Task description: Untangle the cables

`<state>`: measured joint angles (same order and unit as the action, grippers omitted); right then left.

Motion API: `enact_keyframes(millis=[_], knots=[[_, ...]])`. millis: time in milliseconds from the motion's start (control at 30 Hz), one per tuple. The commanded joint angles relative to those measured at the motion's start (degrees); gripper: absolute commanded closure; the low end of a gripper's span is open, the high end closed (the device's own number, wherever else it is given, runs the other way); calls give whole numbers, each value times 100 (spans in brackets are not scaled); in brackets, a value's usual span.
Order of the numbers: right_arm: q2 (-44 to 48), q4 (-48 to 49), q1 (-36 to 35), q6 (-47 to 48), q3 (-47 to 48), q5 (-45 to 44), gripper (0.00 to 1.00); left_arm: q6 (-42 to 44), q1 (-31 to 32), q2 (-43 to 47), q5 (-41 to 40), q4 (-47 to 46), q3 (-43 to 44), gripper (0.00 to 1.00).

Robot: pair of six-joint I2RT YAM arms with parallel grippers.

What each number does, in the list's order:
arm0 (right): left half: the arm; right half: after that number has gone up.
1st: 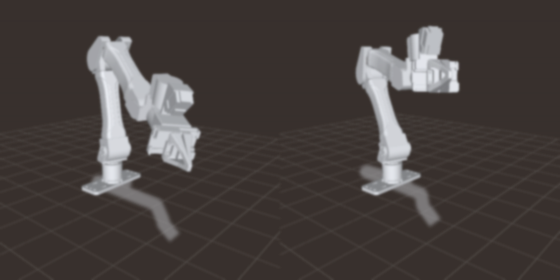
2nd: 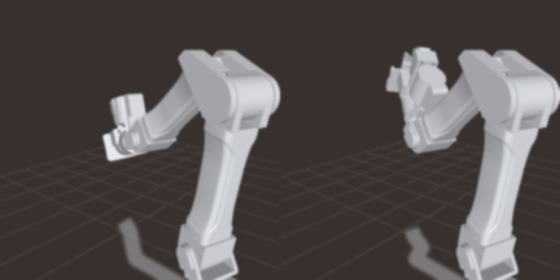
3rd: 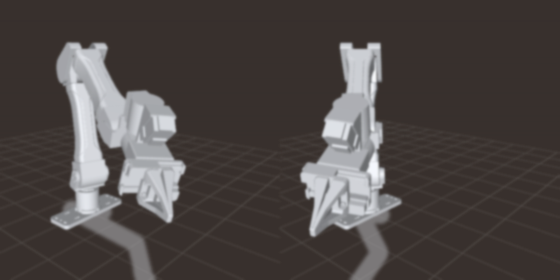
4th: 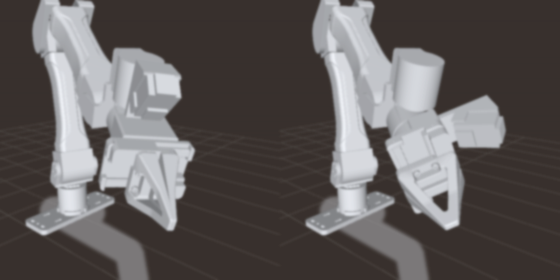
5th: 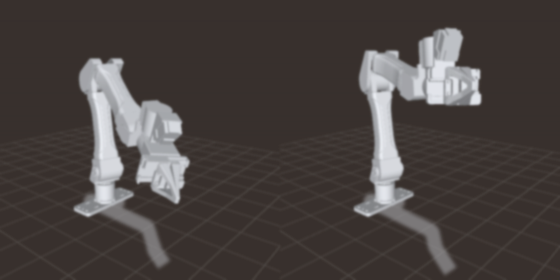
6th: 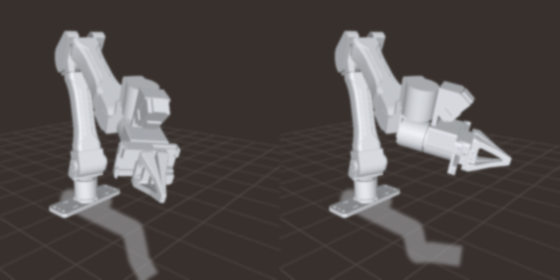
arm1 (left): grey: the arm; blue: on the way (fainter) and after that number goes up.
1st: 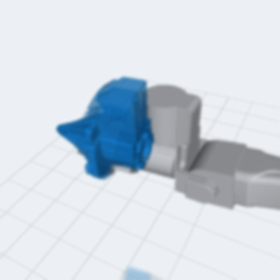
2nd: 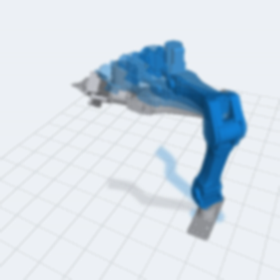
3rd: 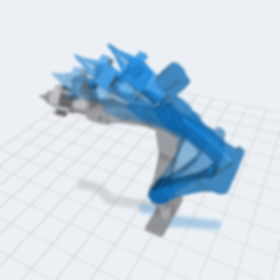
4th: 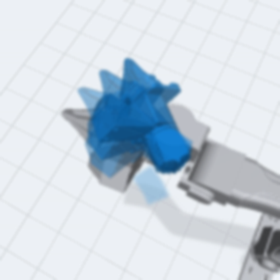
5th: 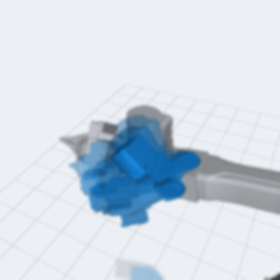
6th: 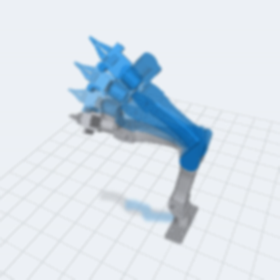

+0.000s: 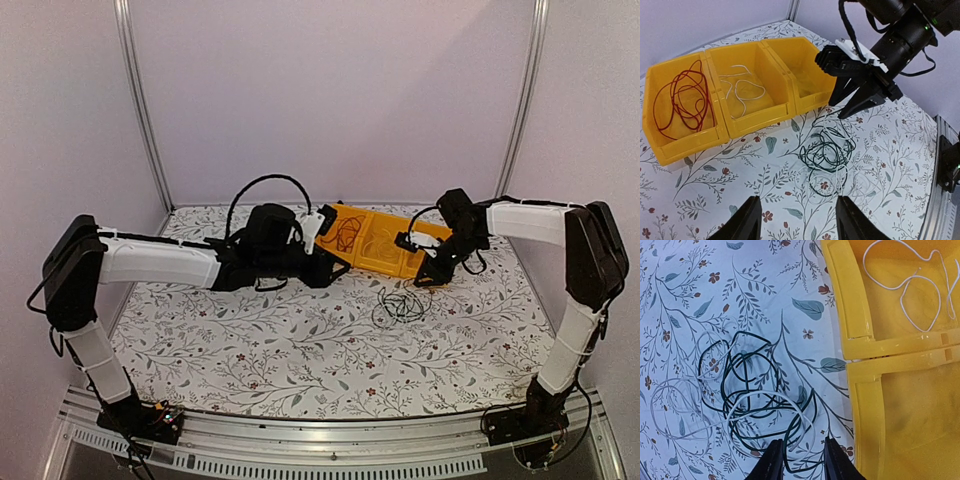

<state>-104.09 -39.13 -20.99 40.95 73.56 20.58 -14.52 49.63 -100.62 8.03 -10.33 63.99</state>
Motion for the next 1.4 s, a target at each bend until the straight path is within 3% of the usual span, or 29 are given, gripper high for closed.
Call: enact_keyframes(millis=[0, 167, 333, 400, 500, 533, 600, 700, 767, 933, 1100, 1367], knots=[[298, -122, 3, -66, 18, -163, 71, 149, 56, -199, 103, -130, 124, 46], [235, -153, -1, -206, 137, -178, 99, 144, 67, -299, 182, -204, 220, 46], [406, -752, -22, -241, 644, 46, 100, 192, 78, -327, 111, -441, 406, 45], [634, -1437, -292, -390, 1384, 625, 100, 212, 166, -318, -157, -1153, 472, 40], [675, -1743, -717, -500, 1959, 999, 100, 547, 343, -297, -73, -2005, 374, 36], [665, -1774, -849, -542, 2132, 1095, 100, 639, 413, -315, -66, -2287, 328, 31], [580, -1799, -1085, -682, 2515, 1286, 100, 723, 530, -442, -175, -2498, 388, 21], [322, -1902, -1227, -873, 3232, 1599, 100, 849, 627, -696, -74, -2524, 559, 20], [188, -2014, -1256, -989, 3683, 1694, 100, 805, 649, -848, -234, -2928, 468, 23], [6, -2485, -1278, -968, 4357, 1856, 100, 214, 494, -1454, -136, -3813, 256, 53], [17, -2687, -1282, -1072, 5010, 1921, 100, -334, 201, -2054, 463, -4170, 202, 72], [371, -1716, -1279, -1710, 6004, 1363, 100, -779, -124, -2484, 642, -4195, -168, 76]])
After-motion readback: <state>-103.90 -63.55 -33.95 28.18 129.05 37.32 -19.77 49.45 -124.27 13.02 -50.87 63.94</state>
